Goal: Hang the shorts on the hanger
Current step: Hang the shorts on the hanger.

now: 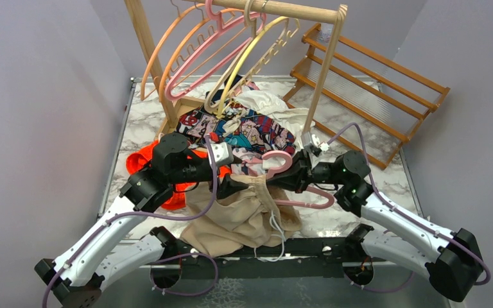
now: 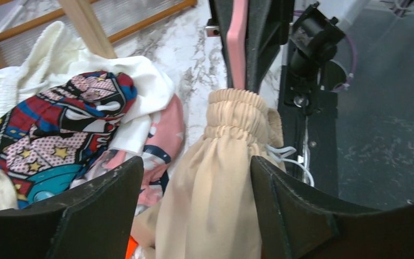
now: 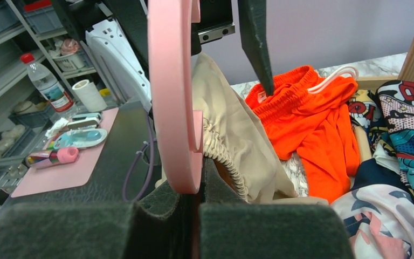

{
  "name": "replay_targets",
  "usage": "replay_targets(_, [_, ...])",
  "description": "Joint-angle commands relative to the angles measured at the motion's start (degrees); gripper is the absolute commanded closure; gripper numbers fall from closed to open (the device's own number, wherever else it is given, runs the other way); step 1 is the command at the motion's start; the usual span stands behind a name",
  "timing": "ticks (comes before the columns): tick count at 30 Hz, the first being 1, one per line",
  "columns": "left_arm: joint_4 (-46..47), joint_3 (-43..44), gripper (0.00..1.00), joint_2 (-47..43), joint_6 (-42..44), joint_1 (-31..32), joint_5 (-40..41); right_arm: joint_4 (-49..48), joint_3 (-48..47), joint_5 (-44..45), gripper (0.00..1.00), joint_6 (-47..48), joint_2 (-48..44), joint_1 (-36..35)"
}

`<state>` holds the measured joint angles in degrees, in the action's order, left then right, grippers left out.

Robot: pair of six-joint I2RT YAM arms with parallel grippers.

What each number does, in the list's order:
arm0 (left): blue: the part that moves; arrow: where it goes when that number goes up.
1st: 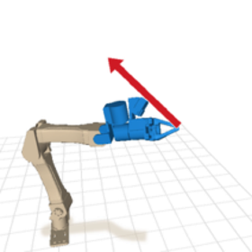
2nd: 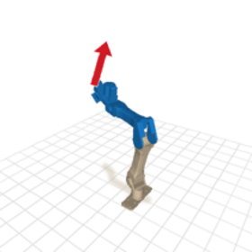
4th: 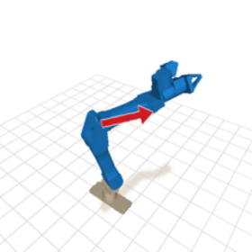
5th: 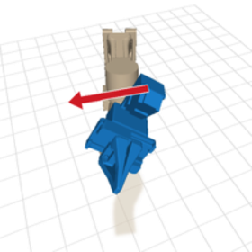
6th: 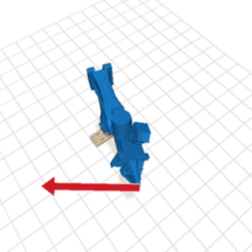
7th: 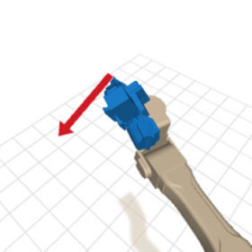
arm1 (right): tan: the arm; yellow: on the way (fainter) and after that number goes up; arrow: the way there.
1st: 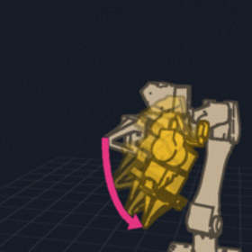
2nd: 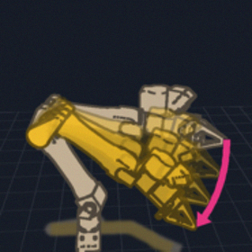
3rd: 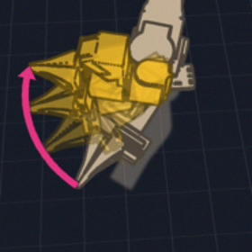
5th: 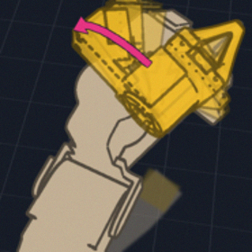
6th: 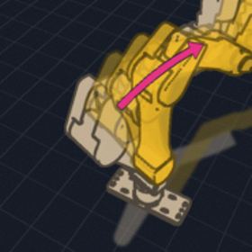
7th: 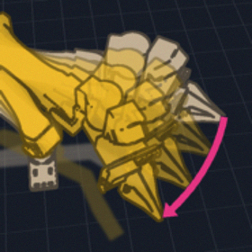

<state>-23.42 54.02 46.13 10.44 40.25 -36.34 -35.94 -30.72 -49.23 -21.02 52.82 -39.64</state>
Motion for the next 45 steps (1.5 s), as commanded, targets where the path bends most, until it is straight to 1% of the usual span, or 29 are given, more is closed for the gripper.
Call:
replay_targets(1, [-0.23, 2.52, 0.28, 0.72, 0.53, 0.0, -7.42, -4.27, 0.58, -1.07, 0.99, -1.49, 0.04, 0.18])
replay_targets(3, [-0.14, 2.56, 0.3, 1.64, 0.19, 0.16, -8.47, -5.46, 0.6, -1.04, 0.99, -2.37, 0.66, 0.19])
replay_targets(6, [-0.06, 2.75, 0.47, 3.0, -0.06, 0.48, -9.89, -6.28, 0.58, -0.96, 0.99, -3.21, 1.66, 0.17])
replay_targets(8, [0.16, 2.85, 0.51, 3.95, -0.33, 0.74, -10.36, -6.16, 0.6, -0.74, 0.99, -3.4, 2.09, 0.17])
replay_targets(13, [0.84, 3.2, 0.55, 5.68, -0.63, 1.12, -10.75, -5.76, 0.23, -0.61, 0.99, -3.55, 2.18, 0.17])
replay_targets(17, [2.53, 3.33, 0.77, 6.52, -1.52, 1.23, -10.05, -3.87, -0.26, -0.6, 0.99, -2.77, 2.16, 0.18])
replay_targets(22, [5.73, 2.97, 0.89, 6.15, -2.8, 1.23, -9.67, -2.0, -0.62, -0.33, 0.99, -1.7, 1.55, 0.18])
replay_targets(24, [7.15, 3.11, 0.99, 5.69, -3.36, 1.23, -7.16, -0.28, -1.12, -0.42, 0.99, -0.39, 1.58, 0.17])
replay_targets(25, [7.98, 3.23, 1.0, 5.28, -3.88, 1.23, -5.71, 0.91, -1.3, -0.38, 0.99, 0.22, 1.43, 0.17])
replay_targets(29, [12.19, 2.48, 1.0, 3.23, -5.42, 1.23, -4.42, 3.77, -1.76, 0.41, 0.99, 2.24, 0.37, 0.18])
replay_targets(35, [13.35, 1.73, 0.92, 3.67, -7.62, 1.23, -6.77, 4.92, -2.18, 0.41, 0.99, 2.5, -0.08, 0.24])
replay_targets(36, [13.49, 1.64, 0.89, 3.91, -8.05, 1.28, -7.09, 4.92, -2.17, 0.37, 0.99, 2.41, -0.13, 0.18])
replay_targets(39, [14.63, 1.23, 0.72, 4.67, -9.39, 1.23, -8.28, 5.37, -2.41, 0.34, 0.99, 2.4, -0.4, 0.17])
replay_targets(41, [15.44, 1.09, 0.63, 4.99, -10.15, 1.28, -8.73, 5.76, -2.41, 0.45, 0.99, 2.47, -0.58, 0.17])
replay_targets(43, [15.92, 0.93, 0.59, 5.15, -10.46, 1.24, -8.97, 6.09, -2.3, 0.5, 0.99, 2.55, -0.91, 0.17])
replay_targets(45, [16.32, 0.81, 0.58, 5.26, -10.66, 1.28, -9.21, 6.31, -2.33, 0.54, 0.99, 2.62, -1.08, 0.17])
